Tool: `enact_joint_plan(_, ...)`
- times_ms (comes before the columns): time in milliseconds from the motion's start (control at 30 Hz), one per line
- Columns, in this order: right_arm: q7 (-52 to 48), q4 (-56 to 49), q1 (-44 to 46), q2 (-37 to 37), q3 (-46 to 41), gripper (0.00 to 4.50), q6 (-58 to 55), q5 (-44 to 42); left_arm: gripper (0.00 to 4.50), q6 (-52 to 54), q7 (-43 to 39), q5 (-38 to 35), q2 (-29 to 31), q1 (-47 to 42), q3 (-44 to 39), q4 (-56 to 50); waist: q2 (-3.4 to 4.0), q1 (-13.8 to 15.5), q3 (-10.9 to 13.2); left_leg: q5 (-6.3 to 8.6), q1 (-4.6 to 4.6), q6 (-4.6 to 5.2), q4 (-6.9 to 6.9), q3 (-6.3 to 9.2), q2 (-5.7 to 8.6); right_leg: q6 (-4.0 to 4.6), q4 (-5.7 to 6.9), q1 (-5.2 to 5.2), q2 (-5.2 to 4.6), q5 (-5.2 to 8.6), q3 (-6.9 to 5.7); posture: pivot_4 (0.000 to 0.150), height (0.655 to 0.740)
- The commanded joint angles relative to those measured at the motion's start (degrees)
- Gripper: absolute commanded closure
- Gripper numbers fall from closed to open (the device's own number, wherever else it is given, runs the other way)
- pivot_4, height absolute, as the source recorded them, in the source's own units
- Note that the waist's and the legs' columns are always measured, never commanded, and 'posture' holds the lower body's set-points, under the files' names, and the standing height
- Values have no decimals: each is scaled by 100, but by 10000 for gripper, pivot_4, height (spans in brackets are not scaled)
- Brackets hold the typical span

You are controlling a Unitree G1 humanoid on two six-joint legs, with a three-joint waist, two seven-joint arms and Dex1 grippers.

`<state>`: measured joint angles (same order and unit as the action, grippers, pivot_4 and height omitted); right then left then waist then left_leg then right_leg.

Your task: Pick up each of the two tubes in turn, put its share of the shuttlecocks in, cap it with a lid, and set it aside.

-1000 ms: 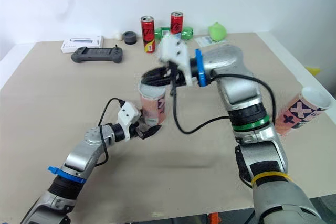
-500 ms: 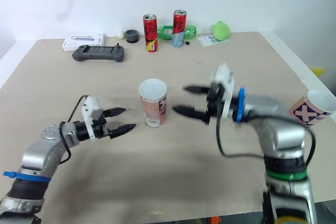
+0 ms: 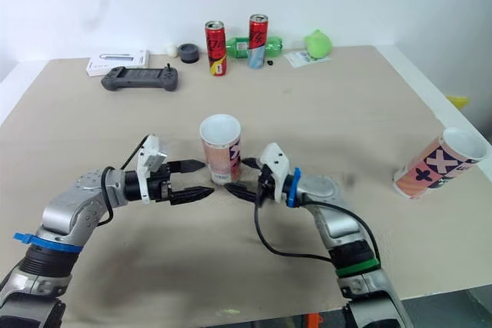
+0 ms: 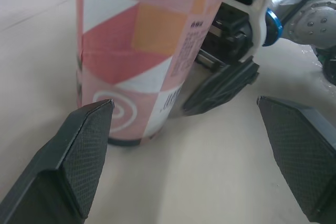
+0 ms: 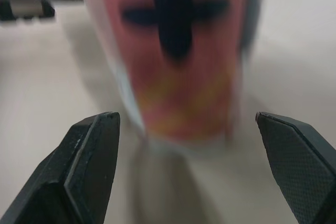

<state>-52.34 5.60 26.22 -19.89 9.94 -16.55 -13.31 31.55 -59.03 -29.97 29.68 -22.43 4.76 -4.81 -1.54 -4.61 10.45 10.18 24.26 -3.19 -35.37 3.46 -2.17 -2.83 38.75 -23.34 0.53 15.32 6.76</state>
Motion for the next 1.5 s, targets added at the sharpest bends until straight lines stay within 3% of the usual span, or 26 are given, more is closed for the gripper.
enact_joint_plan(33, 8, 156, 229, 164, 81, 506, 182, 27, 0, -145, 34, 116, -38, -78, 28, 17, 0, 1, 0, 0, 0, 0, 0, 0, 0, 0, 0, 0, -1, 0, 0, 1500, 7400)
enact_joint_plan(200, 13, 379, 447, 360, 169, 506, 259, 83, 0, -135, 39, 179, -38, -25, 58, 7, 0, 5, 0, 0, 0, 0, 0, 0, 0, 0, 0, 0, -1, 0, 0, 1500, 7400)
enact_joint_plan(300, -5, 575, 507, 411, 176, 7640, 375, 148, 0, -160, 103, 216, -66, 12, 23, -10, 0, 5, 0, 0, 0, 0, -1, 0, 0, 2, 1, -1, 0, -2, 0, 1500, 7400)
enact_joint_plan(333, -21, 583, 502, 414, 169, 12318, 383, 143, 0, -174, 122, 221, -66, 20, 1, -9, 0, 5, 0, 0, 0, 0, -1, 1, -1, 2, 2, 0, 1, -2, 0, 1500, 7400)
enact_joint_plan(400, -61, 489, 443, 385, 155, 15730, 351, 102, 0, -224, 164, 229, -57, 20, -76, 4, 0, 5, 0, 0, -1, 0, -1, 0, -1, 2, 2, 0, 1, -2, 0, 1500, 7400)
enact_joint_plan(667, 421, -268, -8, 5, -709, 15730, 1, -333, 0, -273, 355, 17, -66, -283, -535, -53, 0, 39, 0, 0, 4, 0, -1, 2, 1, 0, 3, -1, -1, -1, -1, 1500, 7400)
enact_joint_plan(933, 3445, 547, 48, -226, -2804, 15730, 198, 78, 0, -258, 709, 47, -594, -344, -247, -482, -1, 76, 1, -2, 7, -2, -6, 2, 24, -15, 2, 4, -24, -1, 0, 1500, 7400)
enact_joint_plan(1233, 4547, 1678, 258, -447, -3286, 15730, 103, 211, 0, -405, 911, 249, -1070, -356, 296, -515, 1, 0, 0, -3, -8, 6, -1, -18, 27, -18, 8, 4, -19, -3, 29, 1500, 7400)
enact_joint_plan(1500, 4687, 1512, -10, -477, -3217, 15730, -751, 137, 0, -515, 981, 284, -1060, -250, 280, -543, -8, 38, -7, -7, -11, 12, -19, -14, 35, -34, 3, 23, -28, -13, 27, 1500, 7400)
